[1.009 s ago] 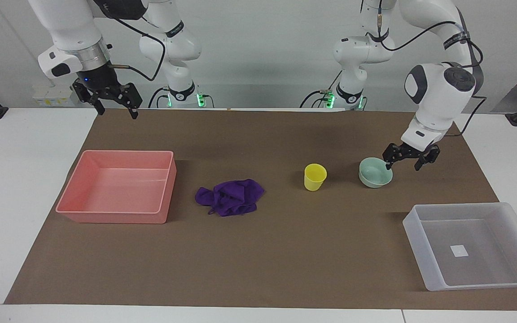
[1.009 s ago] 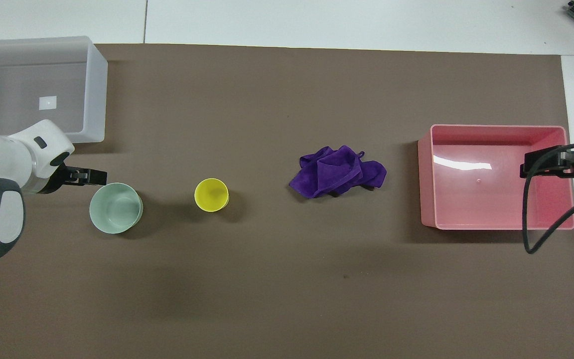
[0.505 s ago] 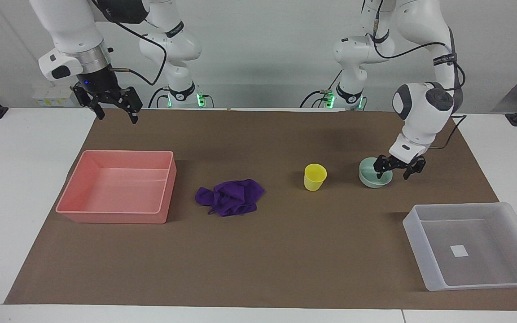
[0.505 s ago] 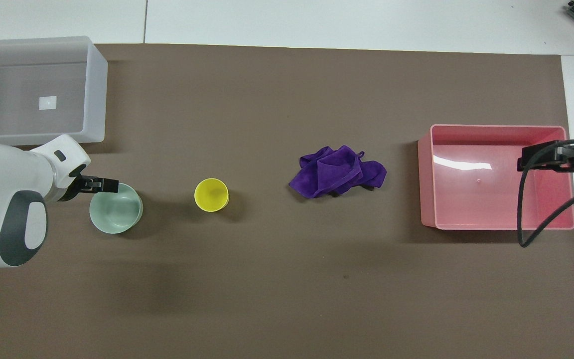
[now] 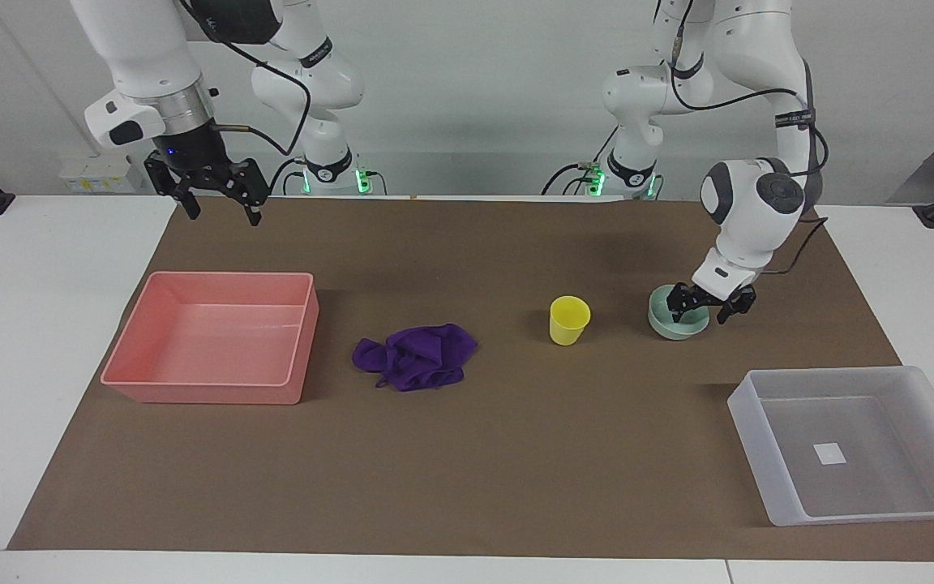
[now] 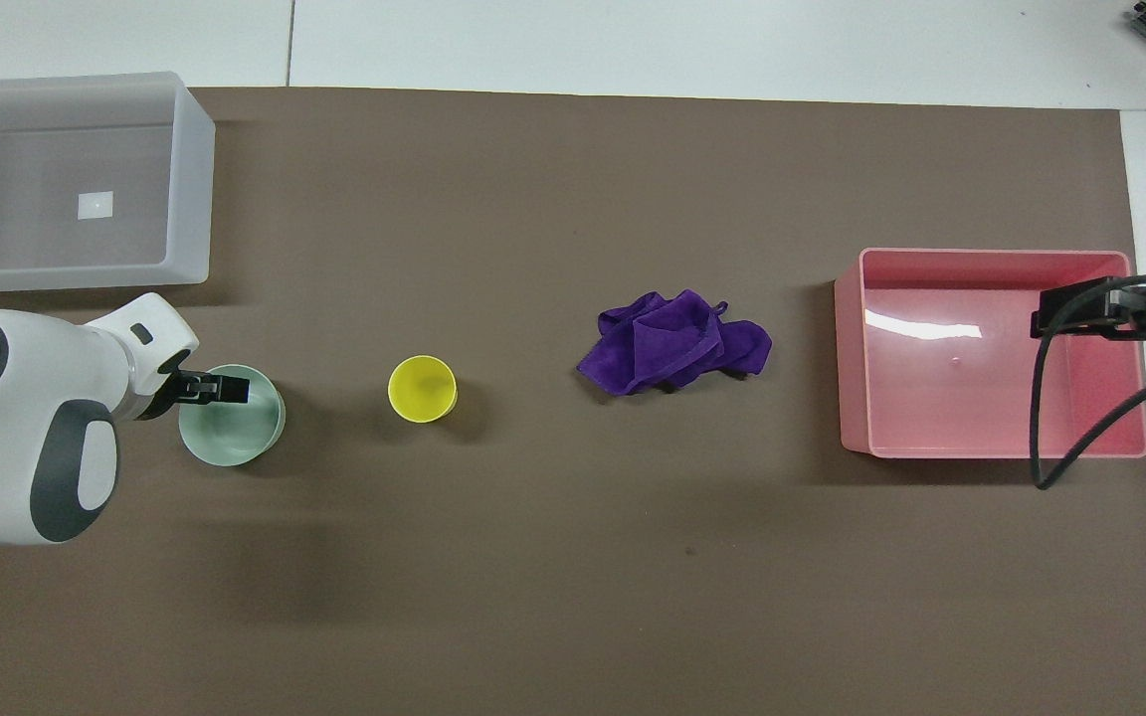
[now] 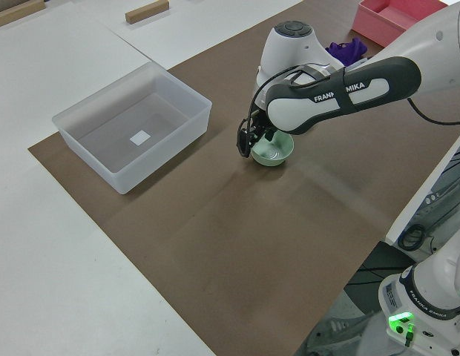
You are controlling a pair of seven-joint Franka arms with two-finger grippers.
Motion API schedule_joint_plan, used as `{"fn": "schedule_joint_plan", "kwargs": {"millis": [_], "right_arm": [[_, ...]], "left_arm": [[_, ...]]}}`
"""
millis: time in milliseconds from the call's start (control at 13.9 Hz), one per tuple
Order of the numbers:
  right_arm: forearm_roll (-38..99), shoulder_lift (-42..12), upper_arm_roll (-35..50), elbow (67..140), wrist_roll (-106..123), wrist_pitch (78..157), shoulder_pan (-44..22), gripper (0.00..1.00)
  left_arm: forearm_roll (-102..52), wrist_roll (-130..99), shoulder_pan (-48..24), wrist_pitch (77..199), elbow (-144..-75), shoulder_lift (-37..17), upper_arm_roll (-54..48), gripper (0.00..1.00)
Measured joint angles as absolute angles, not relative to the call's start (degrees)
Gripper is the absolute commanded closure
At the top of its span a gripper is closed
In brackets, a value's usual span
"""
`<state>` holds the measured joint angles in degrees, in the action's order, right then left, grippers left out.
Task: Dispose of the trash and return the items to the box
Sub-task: 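Carry the green bowl into the white box while the right gripper reaches the cloth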
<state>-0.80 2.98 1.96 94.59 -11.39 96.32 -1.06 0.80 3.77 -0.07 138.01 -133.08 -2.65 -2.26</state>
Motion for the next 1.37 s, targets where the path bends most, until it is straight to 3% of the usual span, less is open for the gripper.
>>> {"fn": "schedule_joint_plan", "kwargs": {"millis": [72, 216, 793, 1369], "right_arm": [[-0.8, 2.2, 2.1, 94.7, -12.3, 97.8, -2.1, 0.0], [-0.8, 0.1, 2.1, 94.8, -14.6, 100.3, -4.0, 0.0], [-2.6, -11.1, 4.7, 98.0, -21.7, 115.4, -8.4, 0.0], [-7.4, -19.1, 8.4, 101.3, -33.7, 127.9, -16.3, 0.0]], "left_arm": [[0.8, 3.8, -0.1, 138.0, -133.3, -2.7, -2.3, 0.48], [0.8, 3.8, 0.0, 138.0, -133.5, -2.7, -2.3, 1.0], [0.8, 4.2, 0.9, 136.8, -131.5, -2.0, -2.3, 1.0], [-0.2, 7.2, 5.6, 123.2, -112.4, -3.8, -2.2, 1.0]]}}
